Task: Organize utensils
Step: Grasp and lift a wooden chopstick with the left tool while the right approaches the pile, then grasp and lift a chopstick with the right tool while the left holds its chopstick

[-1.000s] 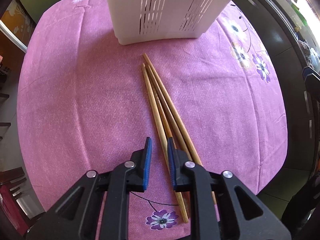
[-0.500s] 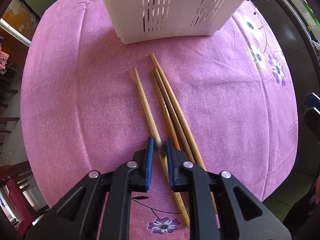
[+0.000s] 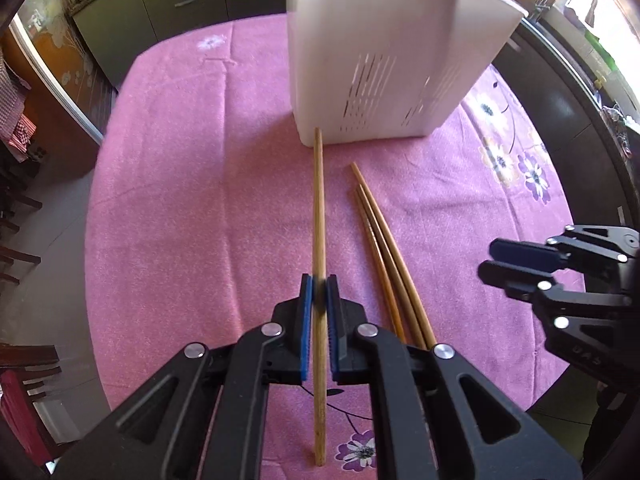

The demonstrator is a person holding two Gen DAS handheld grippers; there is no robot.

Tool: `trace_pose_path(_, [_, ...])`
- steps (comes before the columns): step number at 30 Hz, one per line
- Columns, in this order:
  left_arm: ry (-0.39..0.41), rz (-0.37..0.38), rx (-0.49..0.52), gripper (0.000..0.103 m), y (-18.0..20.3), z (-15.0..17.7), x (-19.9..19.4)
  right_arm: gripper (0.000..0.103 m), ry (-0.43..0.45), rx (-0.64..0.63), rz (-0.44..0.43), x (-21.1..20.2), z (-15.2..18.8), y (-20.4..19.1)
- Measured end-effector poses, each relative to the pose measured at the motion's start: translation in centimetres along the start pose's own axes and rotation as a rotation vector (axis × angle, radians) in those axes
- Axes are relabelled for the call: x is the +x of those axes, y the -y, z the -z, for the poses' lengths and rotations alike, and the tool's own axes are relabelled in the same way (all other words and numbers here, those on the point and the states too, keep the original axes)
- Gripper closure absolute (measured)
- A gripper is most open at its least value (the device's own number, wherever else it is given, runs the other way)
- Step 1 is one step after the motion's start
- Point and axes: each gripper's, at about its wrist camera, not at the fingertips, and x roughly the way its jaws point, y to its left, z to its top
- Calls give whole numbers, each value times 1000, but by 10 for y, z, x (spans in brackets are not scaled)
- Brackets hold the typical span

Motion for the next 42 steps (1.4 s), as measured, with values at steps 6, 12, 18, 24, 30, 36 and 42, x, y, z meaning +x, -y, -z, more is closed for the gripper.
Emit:
trace_pose_path(6, [178, -46, 27, 96, -4, 9, -41, 85, -49, -13, -7, 26, -20, -21])
trace_pose_path(12, [253, -30, 46, 96, -13, 25, -61, 92, -85, -27, 63, 49, -36, -34])
trace_pose_path(18, [274, -9, 48, 96, -17, 31, -62, 93, -110, -19, 97, 62, -44, -41])
trace_pose_path(24, [290, 0, 61, 96, -18, 33, -65, 93, -124, -25, 135, 74, -53, -55])
trace_pose_path(30, [296, 4, 73, 96, -17, 36, -66, 93, -102, -56, 179, 76, -56, -63])
trace_pose_path(36, [298, 1, 73, 96, -17, 36, -67, 96, -57, -69, 150, 63, -45, -60])
trace_pose_path(42, [316, -6, 82, 96, -16, 37, -72, 96, 57, -87, 130, 15, -35, -65])
